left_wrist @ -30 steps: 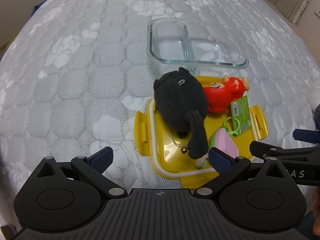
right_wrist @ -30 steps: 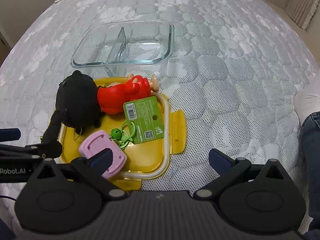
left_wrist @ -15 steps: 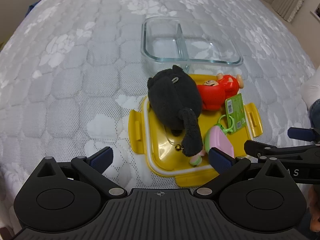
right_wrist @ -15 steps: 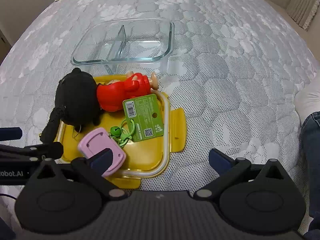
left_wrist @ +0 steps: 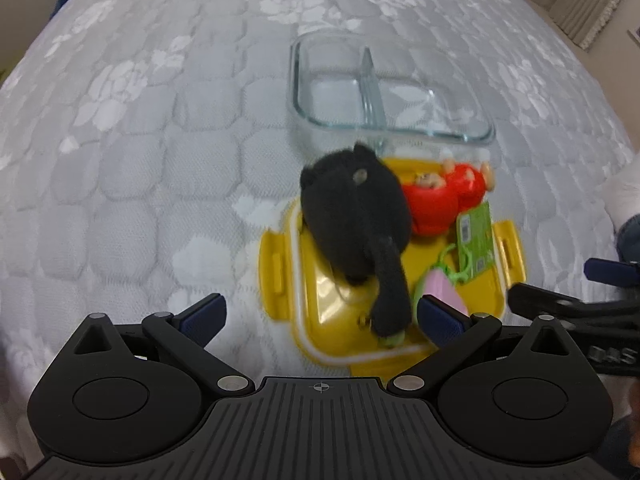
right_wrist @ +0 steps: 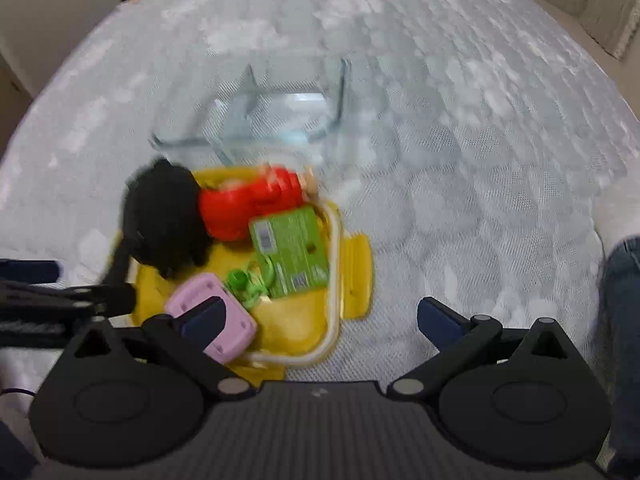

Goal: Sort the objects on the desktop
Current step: 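Close the left tool on the black plush cat and lift it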

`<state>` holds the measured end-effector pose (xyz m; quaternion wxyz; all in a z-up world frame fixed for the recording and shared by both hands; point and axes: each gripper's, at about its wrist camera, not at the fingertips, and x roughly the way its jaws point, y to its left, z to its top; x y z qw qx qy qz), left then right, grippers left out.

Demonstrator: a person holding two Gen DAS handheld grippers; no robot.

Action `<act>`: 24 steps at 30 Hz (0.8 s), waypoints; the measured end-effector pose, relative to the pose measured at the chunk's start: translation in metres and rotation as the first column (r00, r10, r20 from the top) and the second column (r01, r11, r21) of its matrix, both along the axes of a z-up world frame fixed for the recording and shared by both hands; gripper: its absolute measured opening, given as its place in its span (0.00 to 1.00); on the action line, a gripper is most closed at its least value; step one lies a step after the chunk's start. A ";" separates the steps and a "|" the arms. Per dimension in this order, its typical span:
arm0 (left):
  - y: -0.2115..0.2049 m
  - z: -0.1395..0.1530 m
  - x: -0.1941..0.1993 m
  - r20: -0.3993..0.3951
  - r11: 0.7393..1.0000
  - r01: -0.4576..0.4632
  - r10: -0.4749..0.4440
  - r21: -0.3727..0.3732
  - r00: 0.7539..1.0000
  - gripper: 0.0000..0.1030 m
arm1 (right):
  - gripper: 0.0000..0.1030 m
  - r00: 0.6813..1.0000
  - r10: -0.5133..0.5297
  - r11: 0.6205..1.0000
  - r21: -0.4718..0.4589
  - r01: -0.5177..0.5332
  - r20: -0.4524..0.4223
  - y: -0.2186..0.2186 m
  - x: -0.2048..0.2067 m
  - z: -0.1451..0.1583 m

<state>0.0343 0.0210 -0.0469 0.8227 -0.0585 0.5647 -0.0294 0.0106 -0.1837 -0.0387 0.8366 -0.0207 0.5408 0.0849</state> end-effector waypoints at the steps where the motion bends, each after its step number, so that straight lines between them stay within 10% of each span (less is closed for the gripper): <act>1: 0.001 0.001 0.005 0.012 1.000 0.002 -0.002 -0.009 1.000 1.00 | 1.00 1.000 0.017 1.000 0.008 -0.017 0.021 -0.001 0.002 0.008; 10: -0.007 -0.006 0.050 -0.040 0.992 0.129 -0.128 0.016 0.991 1.00 | 1.00 0.947 0.279 0.950 -0.193 -0.247 0.159 0.006 0.047 0.051; 24: -0.008 -0.046 0.086 -0.202 0.998 0.024 -0.036 -0.064 0.979 1.00 | 0.84 0.966 0.249 0.951 0.208 -0.230 -0.069 -0.009 0.094 0.027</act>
